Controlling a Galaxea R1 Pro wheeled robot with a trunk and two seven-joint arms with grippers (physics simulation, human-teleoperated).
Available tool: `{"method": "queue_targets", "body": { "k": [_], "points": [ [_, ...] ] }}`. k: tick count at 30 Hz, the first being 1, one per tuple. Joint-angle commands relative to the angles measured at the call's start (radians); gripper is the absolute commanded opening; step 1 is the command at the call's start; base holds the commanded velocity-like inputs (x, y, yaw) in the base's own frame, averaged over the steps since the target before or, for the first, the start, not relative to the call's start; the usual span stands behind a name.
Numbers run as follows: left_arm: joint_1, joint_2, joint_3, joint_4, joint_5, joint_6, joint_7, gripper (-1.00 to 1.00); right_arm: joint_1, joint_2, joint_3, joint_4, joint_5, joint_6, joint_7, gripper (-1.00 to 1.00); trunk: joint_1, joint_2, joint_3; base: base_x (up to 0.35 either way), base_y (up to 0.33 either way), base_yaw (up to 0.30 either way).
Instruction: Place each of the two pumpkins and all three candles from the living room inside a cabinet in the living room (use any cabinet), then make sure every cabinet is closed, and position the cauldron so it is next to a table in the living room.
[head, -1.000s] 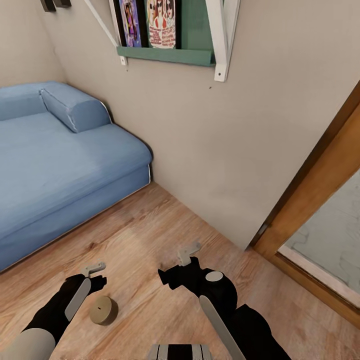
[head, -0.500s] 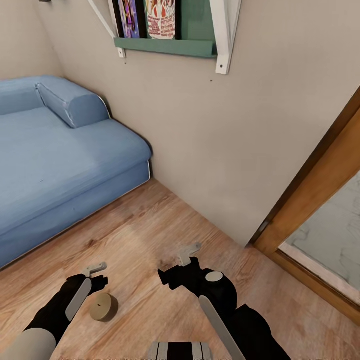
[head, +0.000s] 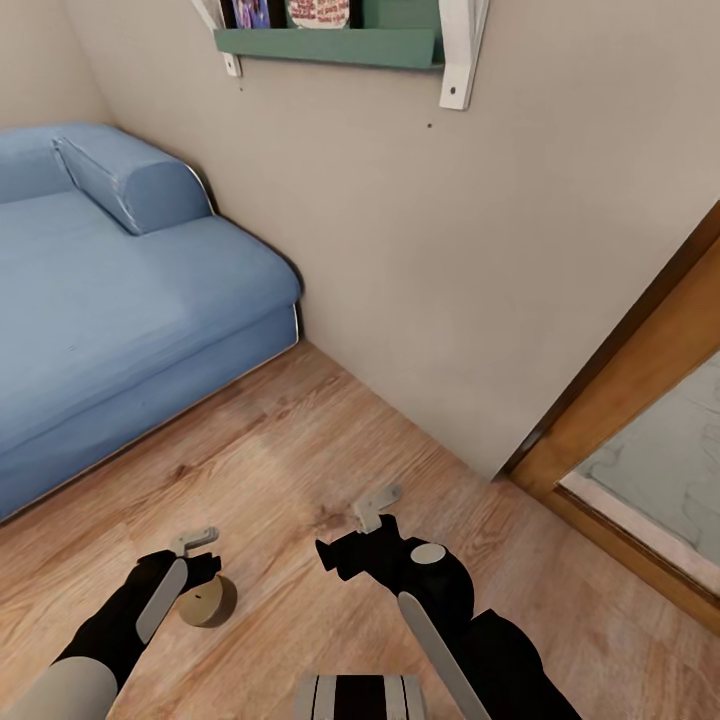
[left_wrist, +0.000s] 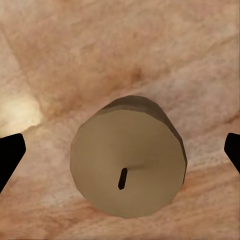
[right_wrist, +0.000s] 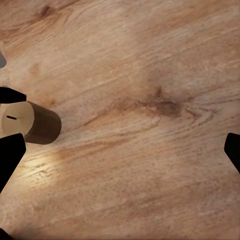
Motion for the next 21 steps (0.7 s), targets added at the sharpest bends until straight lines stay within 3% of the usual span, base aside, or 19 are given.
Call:
{"method": "queue_targets", "body": {
  "k": [1, 5, 21],
  "points": [
    [0.000, 0.001, -0.005, 0.001, 0.010, -0.004, 0.009, 1.00, -0.001, 0.000, 0.001, -0.001, -0.010, 0.003, -0.010, 1.00, 0.000, 0.000, -0.001, 0.000, 0.000, 0.000],
    [0.000, 0.000, -0.007, 0.005, 0.010, -0.014, 0.009, 1.00, -0.001, 0.000, 0.001, -0.001, -0.010, 0.003, -0.010, 1.00, 0.000, 0.000, -0.001, 0.000, 0.000, 0.000],
    [0.000, 0.001, -0.008, 0.007, 0.010, -0.017, -0.007, 1.00, -0.001, 0.000, 0.000, -0.001, -0.010, 0.002, -0.010, 1.00, 0.007, -0.004, -0.063, 0.000, 0.000, 0.000]
  ]
}}
